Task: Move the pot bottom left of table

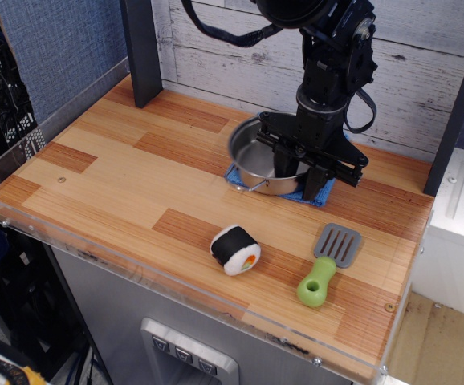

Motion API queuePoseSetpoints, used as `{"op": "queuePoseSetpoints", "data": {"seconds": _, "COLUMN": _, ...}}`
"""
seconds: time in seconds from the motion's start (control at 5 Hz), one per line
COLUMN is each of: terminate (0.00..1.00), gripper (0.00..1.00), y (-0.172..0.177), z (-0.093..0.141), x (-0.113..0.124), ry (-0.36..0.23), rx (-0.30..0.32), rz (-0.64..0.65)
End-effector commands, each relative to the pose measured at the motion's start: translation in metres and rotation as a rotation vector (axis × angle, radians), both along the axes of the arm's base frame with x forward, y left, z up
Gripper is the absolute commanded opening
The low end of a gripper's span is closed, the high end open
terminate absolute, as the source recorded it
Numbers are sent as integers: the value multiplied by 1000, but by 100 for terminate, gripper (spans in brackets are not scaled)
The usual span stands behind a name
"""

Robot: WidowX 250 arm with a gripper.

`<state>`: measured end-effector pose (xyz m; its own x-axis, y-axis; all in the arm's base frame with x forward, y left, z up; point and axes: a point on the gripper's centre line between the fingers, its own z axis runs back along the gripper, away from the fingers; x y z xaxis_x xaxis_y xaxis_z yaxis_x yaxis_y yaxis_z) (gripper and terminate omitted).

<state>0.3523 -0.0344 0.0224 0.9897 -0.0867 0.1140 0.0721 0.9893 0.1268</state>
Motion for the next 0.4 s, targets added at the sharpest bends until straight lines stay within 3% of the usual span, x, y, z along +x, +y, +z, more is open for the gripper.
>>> {"op": "queuePoseSetpoints", "data": {"seconds": 0.0, "terminate": 0, "gripper": 0, "y": 9, "z": 37, "x": -2, "ry": -75, "rx": -60, "rz": 29}}
{"op": "queuePoseSetpoints", "data": {"seconds": 0.2, "terminate": 0, "gripper": 0, "y": 20, "z": 69, "x": -7, "ry": -136, "rx": -110, "rz": 20}}
